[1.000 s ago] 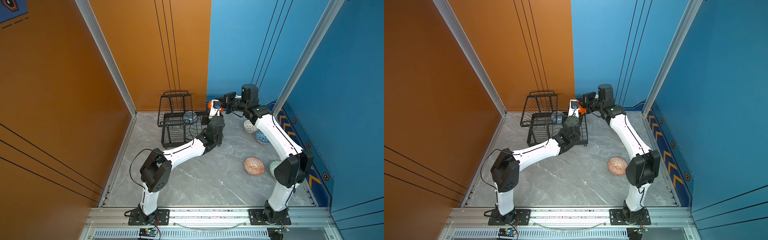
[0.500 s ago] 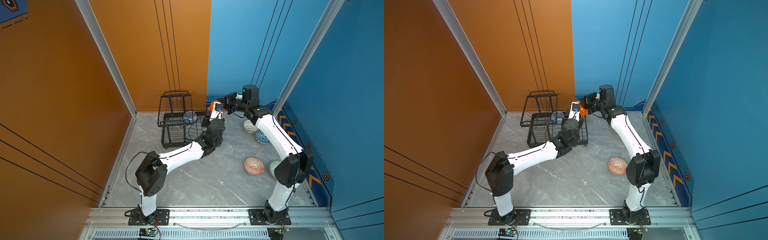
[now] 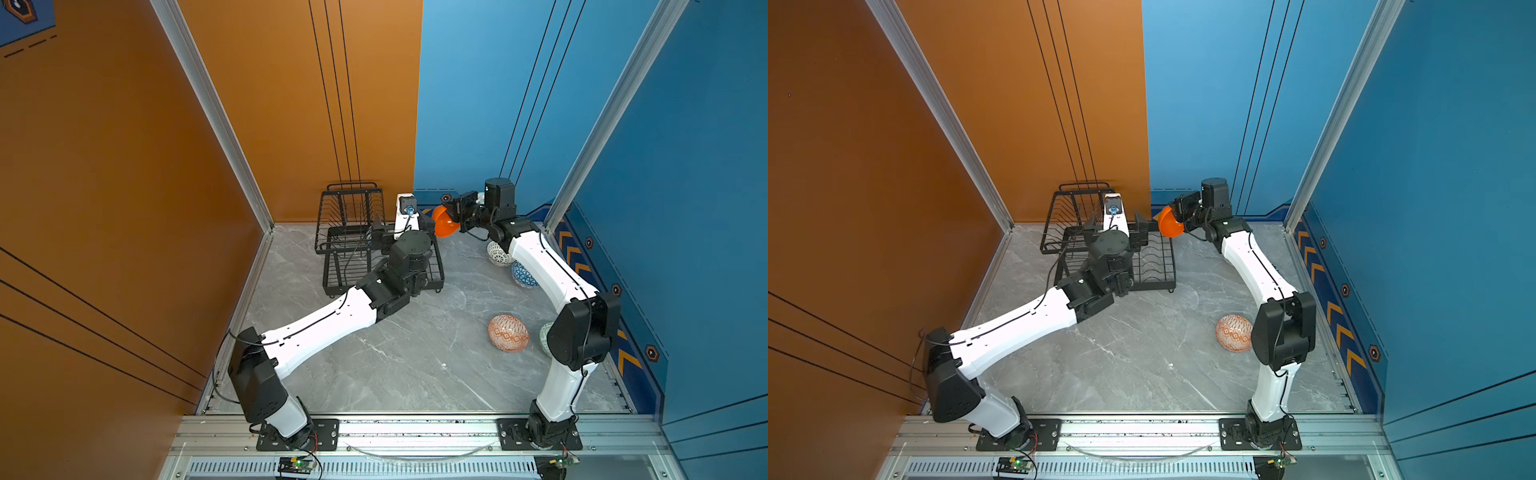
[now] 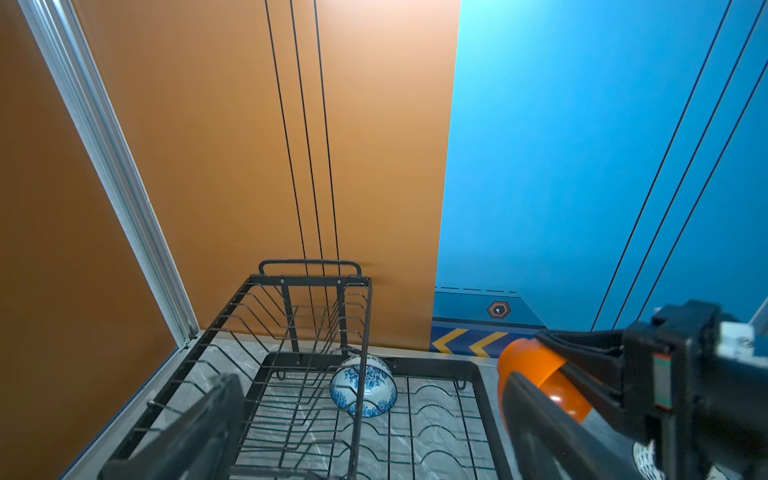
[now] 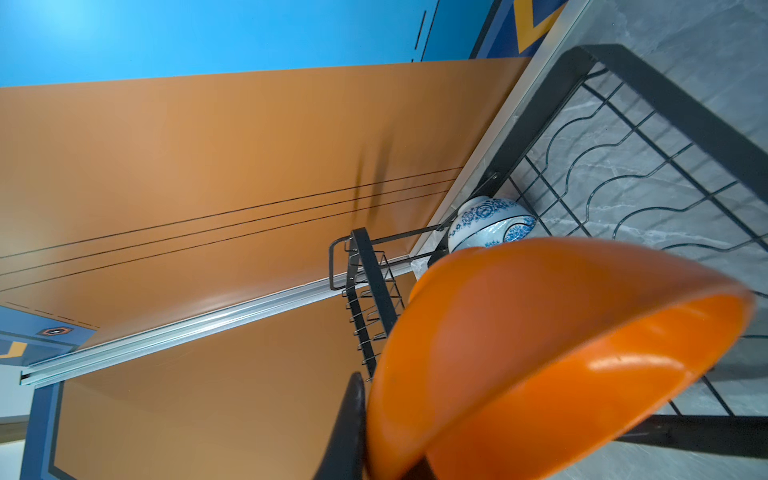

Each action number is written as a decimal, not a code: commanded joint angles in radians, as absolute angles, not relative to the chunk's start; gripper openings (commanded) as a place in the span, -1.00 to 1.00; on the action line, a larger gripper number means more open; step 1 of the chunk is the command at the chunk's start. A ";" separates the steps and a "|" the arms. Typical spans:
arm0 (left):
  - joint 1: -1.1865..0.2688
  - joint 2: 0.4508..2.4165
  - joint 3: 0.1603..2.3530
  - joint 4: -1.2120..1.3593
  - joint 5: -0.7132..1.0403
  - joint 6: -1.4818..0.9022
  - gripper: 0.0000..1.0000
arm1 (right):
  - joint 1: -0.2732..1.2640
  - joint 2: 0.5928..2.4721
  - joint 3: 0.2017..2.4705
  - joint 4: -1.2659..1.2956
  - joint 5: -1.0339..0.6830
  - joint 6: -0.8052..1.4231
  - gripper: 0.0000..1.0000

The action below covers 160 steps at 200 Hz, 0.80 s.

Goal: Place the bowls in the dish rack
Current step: 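Open the left gripper and draw it back while the right gripper holds the bowl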

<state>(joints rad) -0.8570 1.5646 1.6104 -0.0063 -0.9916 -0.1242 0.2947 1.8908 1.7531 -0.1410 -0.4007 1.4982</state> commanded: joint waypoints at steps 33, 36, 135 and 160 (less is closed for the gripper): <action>-0.588 1.407 1.719 -0.519 -0.583 -0.535 0.96 | 0.395 2.007 1.722 0.168 -0.255 1.482 -1.00; -0.571 1.396 1.712 -0.523 -0.569 -0.548 0.96 | 0.402 2.010 1.720 0.178 -0.243 1.482 -1.00; -0.059 1.204 1.461 -0.593 -0.116 -0.907 0.96 | 0.584 2.140 1.705 0.320 0.103 1.468 -1.00; 0.030 1.206 1.438 -0.596 -0.013 -0.955 0.96 | 0.610 2.186 1.713 0.354 0.160 1.483 -1.00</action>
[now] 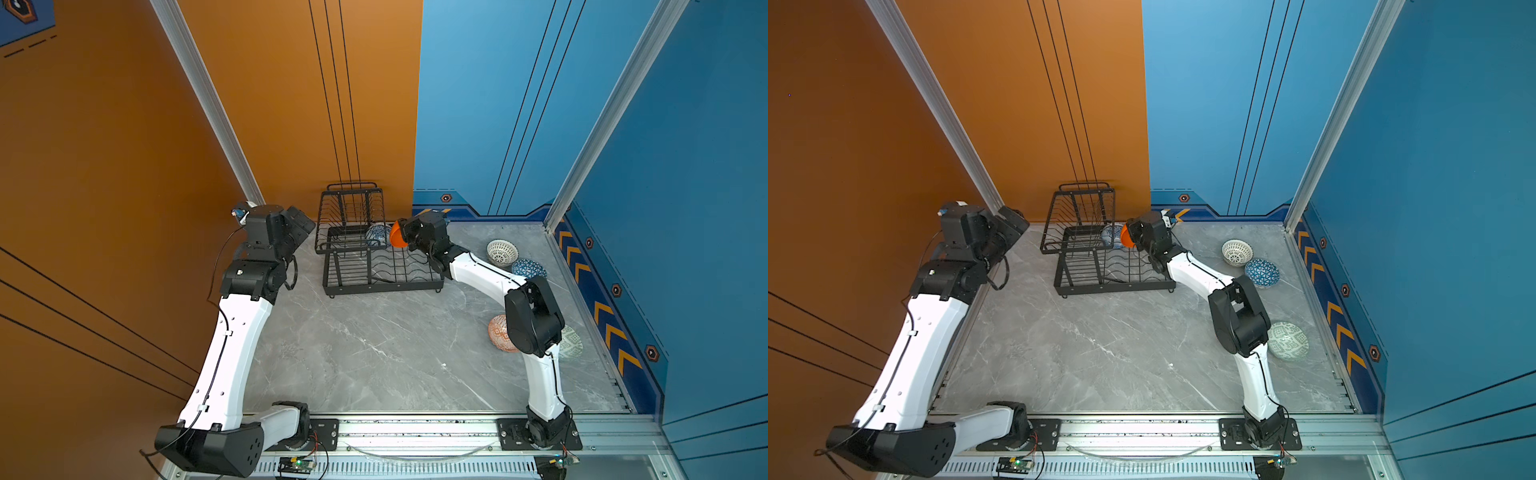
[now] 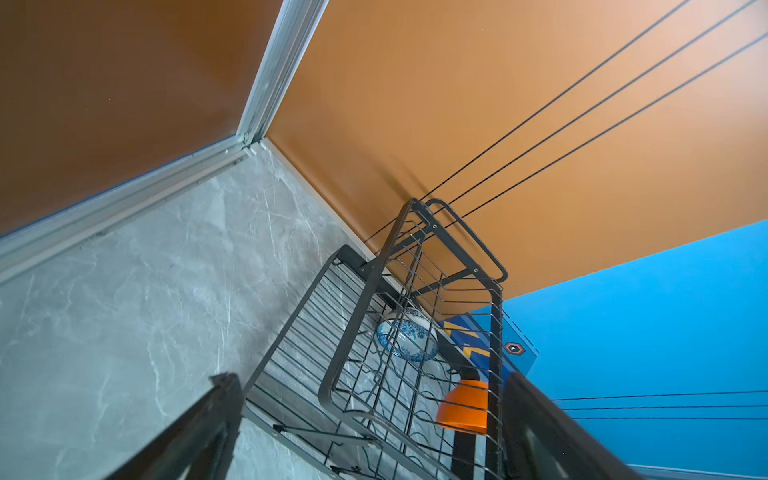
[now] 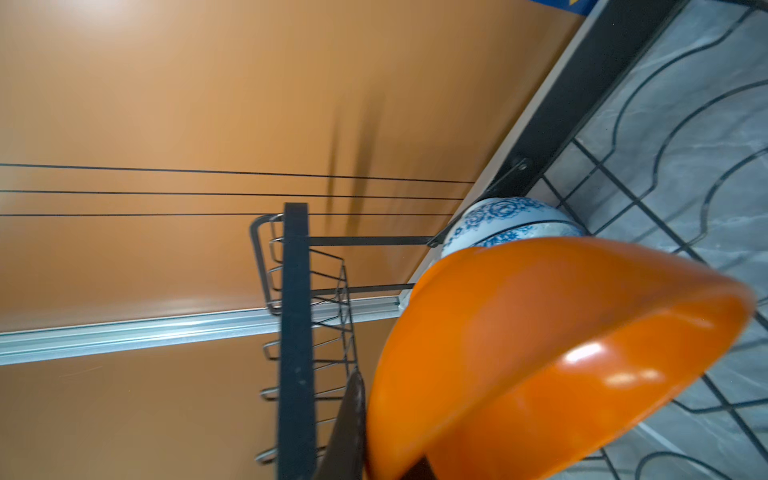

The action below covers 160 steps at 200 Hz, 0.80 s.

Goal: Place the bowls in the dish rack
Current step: 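Open the left gripper and draw it back while the right gripper holds the bowl, then carry the orange bowl over the rack with the right gripper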

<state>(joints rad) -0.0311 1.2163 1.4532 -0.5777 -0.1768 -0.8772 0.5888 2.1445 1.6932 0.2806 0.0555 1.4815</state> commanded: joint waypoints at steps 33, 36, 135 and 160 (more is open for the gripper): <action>0.047 1.213 1.450 -0.629 -0.005 -0.942 0.96 | 0.627 2.260 1.773 0.368 0.183 1.499 -1.00; 0.047 1.213 1.449 -0.627 -0.005 -0.944 0.96 | 0.629 2.266 1.782 0.367 0.185 1.499 -1.00; 0.070 1.246 1.420 -0.627 0.012 -0.954 0.96 | 0.646 2.444 1.993 0.322 0.223 1.567 -1.00; 0.066 1.252 1.427 -0.627 0.014 -0.944 0.96 | 0.649 2.500 2.070 0.311 0.218 1.579 -1.00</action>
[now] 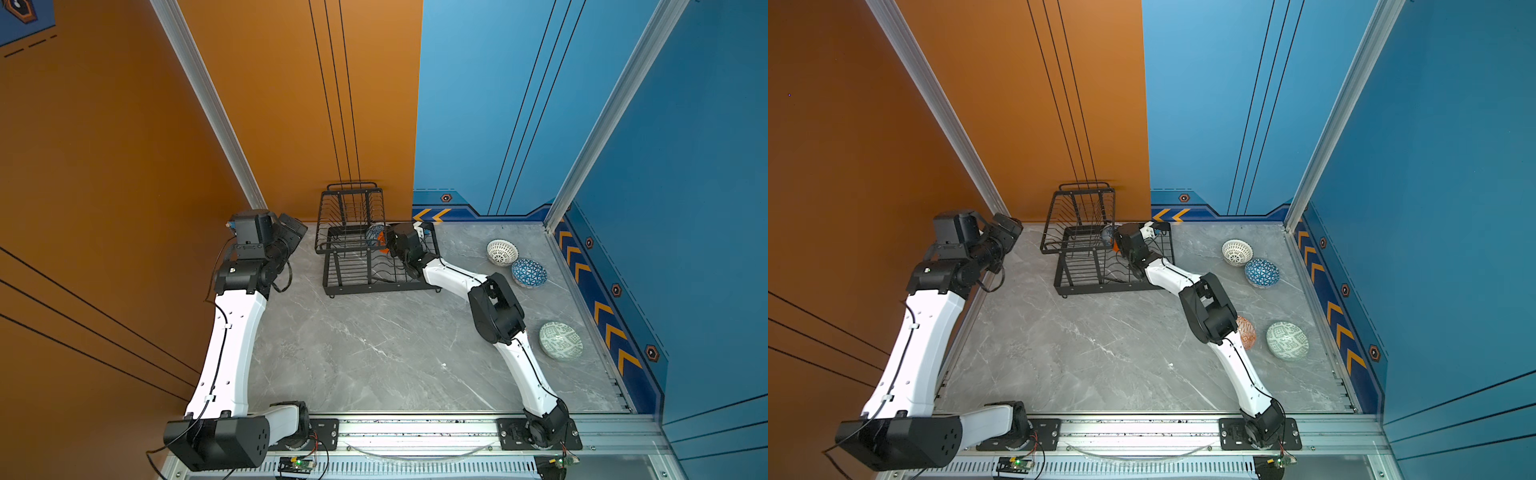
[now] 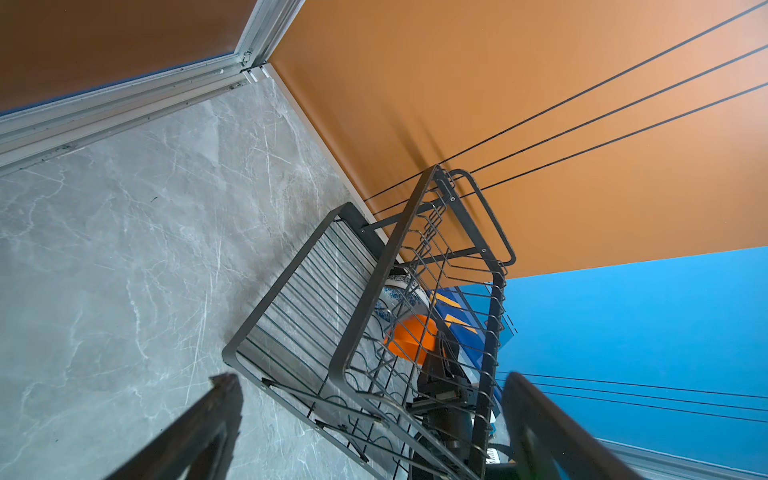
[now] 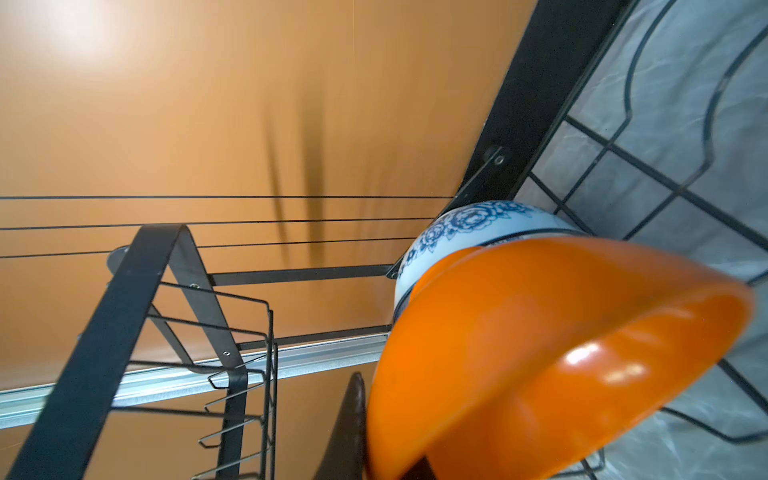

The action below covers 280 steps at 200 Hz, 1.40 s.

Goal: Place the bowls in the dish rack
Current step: 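Carry the orange bowl over the rack with the right gripper, then lower the orange bowl into the rack slots against the blue floral bowl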

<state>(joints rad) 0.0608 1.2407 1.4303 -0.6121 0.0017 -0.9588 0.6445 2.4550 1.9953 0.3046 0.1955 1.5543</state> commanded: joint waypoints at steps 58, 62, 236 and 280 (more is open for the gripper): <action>0.067 1.258 1.419 -0.627 0.014 -0.946 0.96 | 0.654 2.574 2.161 0.291 0.224 1.622 -1.00; 0.067 1.259 1.419 -0.627 0.014 -0.946 0.96 | 0.654 2.574 2.164 0.291 0.226 1.627 -1.00; 0.087 1.265 1.394 -0.626 0.025 -0.966 0.96 | 0.690 2.654 2.184 0.341 0.259 1.775 -1.00; 0.087 1.267 1.391 -0.626 0.028 -0.969 0.96 | 0.692 2.627 2.110 0.382 0.270 1.798 -1.00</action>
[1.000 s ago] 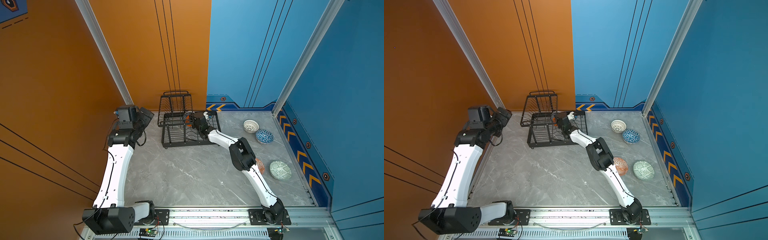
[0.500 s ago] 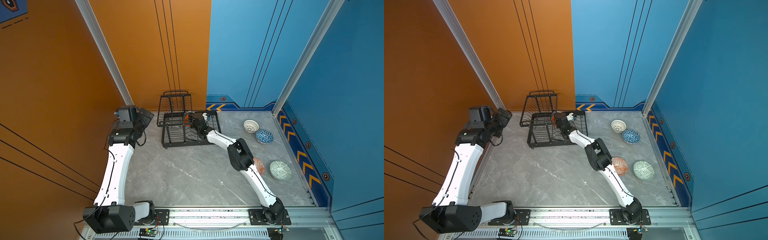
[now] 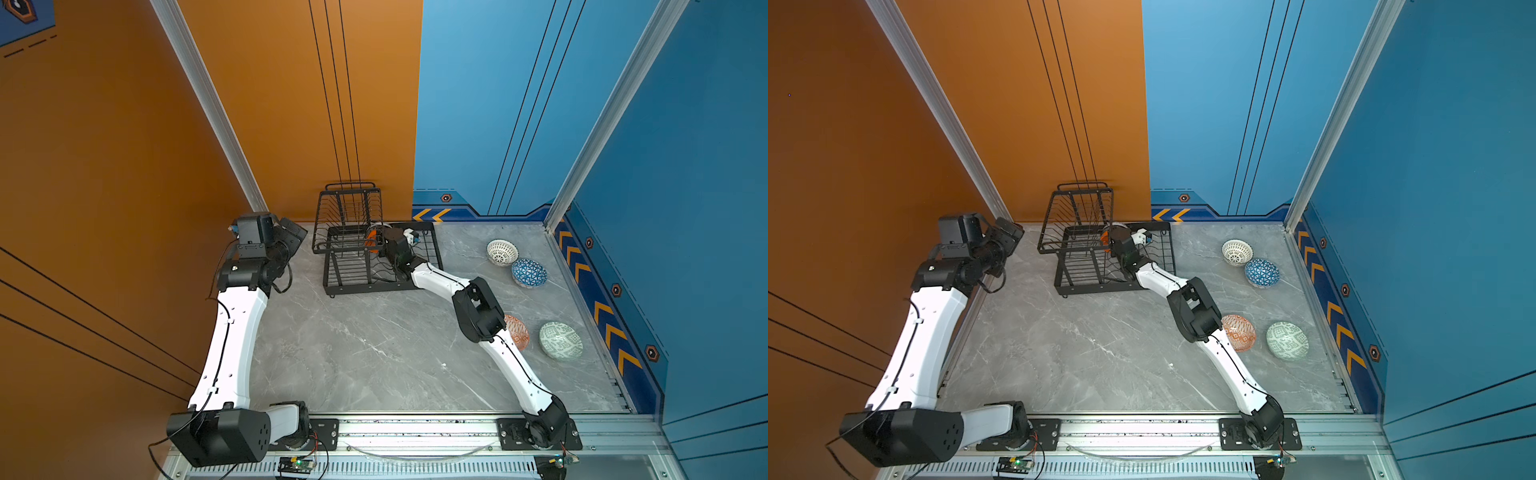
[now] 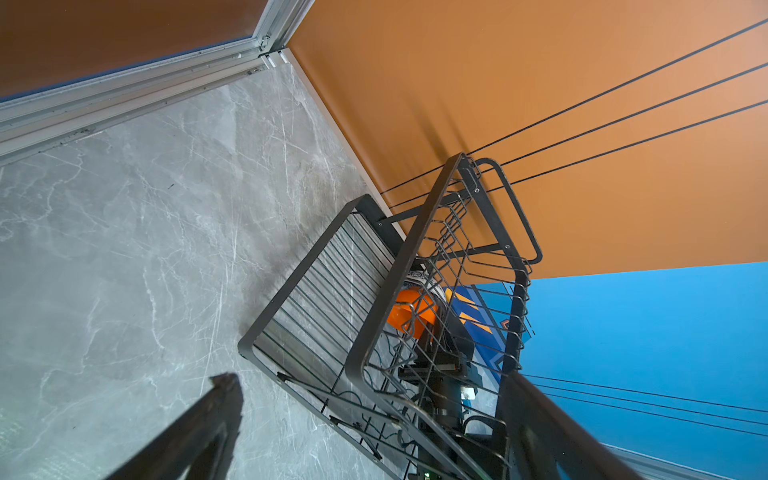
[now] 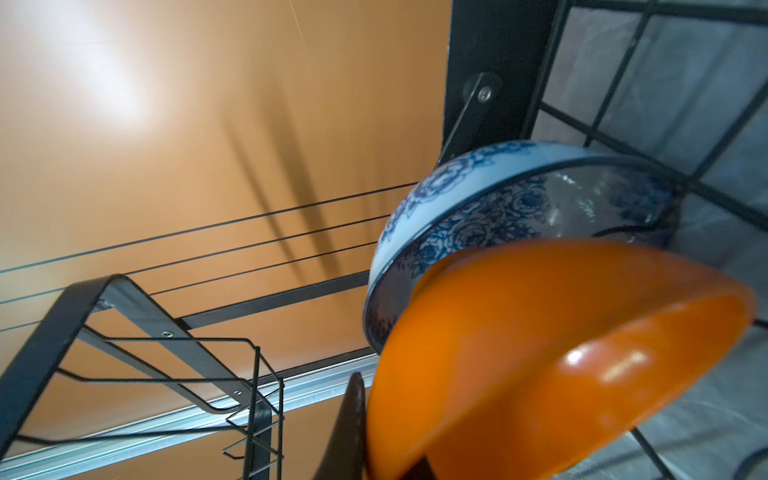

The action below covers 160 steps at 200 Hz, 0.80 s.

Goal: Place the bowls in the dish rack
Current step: 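Lower the orange bowl into the rack slots against the blue floral bowl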

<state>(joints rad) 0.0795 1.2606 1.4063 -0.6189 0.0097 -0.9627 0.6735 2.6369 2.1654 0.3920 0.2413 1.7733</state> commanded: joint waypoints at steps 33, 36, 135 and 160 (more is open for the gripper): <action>0.087 1.266 1.389 -0.626 0.029 -0.972 0.96 | 0.693 2.616 2.072 0.415 0.275 1.818 -1.00; 0.087 1.267 1.388 -0.626 0.029 -0.972 0.96 | 0.693 2.613 2.066 0.422 0.277 1.818 -1.00; 0.084 1.267 1.382 -0.623 0.033 -0.980 0.96 | 0.694 2.565 1.973 0.471 0.291 1.822 -1.00; 0.083 1.267 1.378 -0.621 0.034 -0.983 0.96 | 0.695 2.563 1.961 0.473 0.290 1.830 -1.00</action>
<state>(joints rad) 0.0795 1.2610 1.3891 -0.6186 0.0132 -0.9714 0.6876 2.5839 2.0010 0.5430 0.2749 1.8168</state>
